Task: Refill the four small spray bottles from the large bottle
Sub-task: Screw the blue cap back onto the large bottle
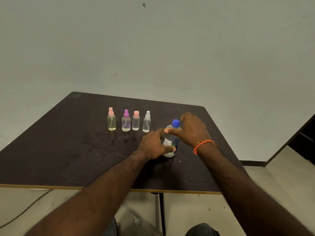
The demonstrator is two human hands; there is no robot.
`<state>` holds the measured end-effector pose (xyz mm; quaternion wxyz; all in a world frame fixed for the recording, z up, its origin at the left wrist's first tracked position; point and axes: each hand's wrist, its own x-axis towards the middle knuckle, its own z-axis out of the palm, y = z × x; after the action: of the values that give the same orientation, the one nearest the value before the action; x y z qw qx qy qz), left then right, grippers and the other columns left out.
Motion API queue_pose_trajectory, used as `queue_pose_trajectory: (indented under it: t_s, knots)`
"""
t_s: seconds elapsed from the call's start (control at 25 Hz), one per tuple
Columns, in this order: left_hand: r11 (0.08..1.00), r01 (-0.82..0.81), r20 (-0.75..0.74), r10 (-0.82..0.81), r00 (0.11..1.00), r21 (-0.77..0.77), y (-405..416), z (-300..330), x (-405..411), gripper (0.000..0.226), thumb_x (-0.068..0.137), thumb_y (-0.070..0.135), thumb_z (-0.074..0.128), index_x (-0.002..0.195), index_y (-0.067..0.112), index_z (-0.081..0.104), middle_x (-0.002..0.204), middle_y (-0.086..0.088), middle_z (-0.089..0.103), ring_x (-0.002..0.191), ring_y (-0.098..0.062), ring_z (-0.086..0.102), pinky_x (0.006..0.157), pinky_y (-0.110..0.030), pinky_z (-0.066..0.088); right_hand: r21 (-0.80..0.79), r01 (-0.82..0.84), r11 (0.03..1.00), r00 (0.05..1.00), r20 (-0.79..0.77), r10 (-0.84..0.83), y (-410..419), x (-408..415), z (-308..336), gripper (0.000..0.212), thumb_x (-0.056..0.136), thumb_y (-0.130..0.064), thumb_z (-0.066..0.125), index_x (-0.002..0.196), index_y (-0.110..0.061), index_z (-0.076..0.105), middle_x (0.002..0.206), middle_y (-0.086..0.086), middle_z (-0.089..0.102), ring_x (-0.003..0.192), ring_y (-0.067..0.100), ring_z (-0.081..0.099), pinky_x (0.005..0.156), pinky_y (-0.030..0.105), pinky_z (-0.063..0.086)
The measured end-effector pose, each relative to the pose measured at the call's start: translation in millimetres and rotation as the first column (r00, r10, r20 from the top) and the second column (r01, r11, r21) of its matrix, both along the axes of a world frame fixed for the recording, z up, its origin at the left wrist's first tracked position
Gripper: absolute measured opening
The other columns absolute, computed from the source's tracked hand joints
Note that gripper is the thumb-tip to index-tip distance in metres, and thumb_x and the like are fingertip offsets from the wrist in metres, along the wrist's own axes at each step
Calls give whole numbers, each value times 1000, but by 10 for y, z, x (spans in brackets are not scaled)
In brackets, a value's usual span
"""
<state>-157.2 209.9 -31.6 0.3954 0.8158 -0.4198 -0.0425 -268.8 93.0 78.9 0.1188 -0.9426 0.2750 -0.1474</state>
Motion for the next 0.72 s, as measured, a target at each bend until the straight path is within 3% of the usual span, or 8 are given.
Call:
queue_pose_trajectory:
  t_s: [0.08, 0.16, 0.24, 0.36, 0.52, 0.56, 0.64, 0.72]
  knots:
    - [1000, 6, -2, -6, 1000, 2, -5, 6, 3, 78, 65, 62, 85, 131, 30, 59, 93, 14, 65, 85, -8, 62, 82, -35, 56, 115, -101, 988, 994, 43, 96, -14, -63, 23, 84, 80, -59, 74, 145, -16, 42, 147, 6, 49, 132, 24, 49, 104, 37, 45]
    - [1000, 13, -18, -13, 1000, 1, -2, 1, 10, 71, 66, 60, 87, 124, 29, 60, 93, 14, 65, 84, -7, 62, 79, -32, 54, 131, -241, 962, 969, 93, 230, -23, -63, 82, 61, 94, -30, 65, 149, -18, 41, 150, 1, 48, 136, 19, 47, 112, 33, 38]
    - [1000, 16, -32, -16, 999, -1, 1, 0, 12, 69, 66, 59, 87, 122, 29, 60, 96, 13, 66, 85, -7, 62, 77, -31, 53, 100, -284, 954, 956, 106, 274, -29, -39, 119, 44, 96, -11, 58, 139, -19, 57, 140, -1, 59, 130, 14, 54, 110, 26, 39]
    - [1000, 9, -9, -9, 1000, -8, 11, -7, 4, 64, 66, 59, 87, 117, 29, 60, 92, 14, 64, 81, -6, 60, 74, -30, 51, 133, -230, 964, 962, 180, 205, -46, -16, 114, 34, 90, -18, 71, 123, -19, 70, 122, -3, 71, 111, 9, 65, 102, 26, 48]
    - [1000, 0, 0, 0, 1000, 21, 4, 5, 2, 70, 65, 62, 85, 122, 31, 59, 97, 14, 66, 86, -6, 62, 79, -33, 55, 6, -80, 997, 975, 210, 77, -12, 45, 80, 39, 76, -48, 82, 103, -22, 71, 94, -5, 72, 85, 10, 65, 76, 25, 52]
    - [1000, -2, 3, 2, 1000, 27, 0, 6, -1, 71, 65, 63, 85, 124, 31, 59, 96, 14, 66, 86, -5, 62, 80, -33, 55, 2, -73, 997, 977, 202, 71, -9, 43, 78, 50, 73, -54, 82, 107, -22, 67, 95, -5, 71, 86, 13, 65, 75, 25, 51]
    - [1000, -4, -6, 4, 1000, 21, -5, 4, -5, 73, 64, 64, 84, 125, 31, 60, 96, 14, 66, 87, -6, 63, 81, -36, 57, 91, -137, 986, 983, 140, 123, -28, 21, 112, 73, 74, -53, 82, 133, -19, 56, 120, -1, 67, 108, 18, 64, 89, 29, 51]
    - [1000, -1, -24, 1, 1000, -2, 8, -2, -5, 71, 64, 62, 85, 122, 30, 61, 96, 12, 68, 86, -8, 64, 81, -39, 57, 155, -244, 957, 970, 40, 240, -71, 22, 154, 72, 86, -35, 75, 148, -18, 43, 146, -1, 53, 131, 18, 52, 107, 32, 44]
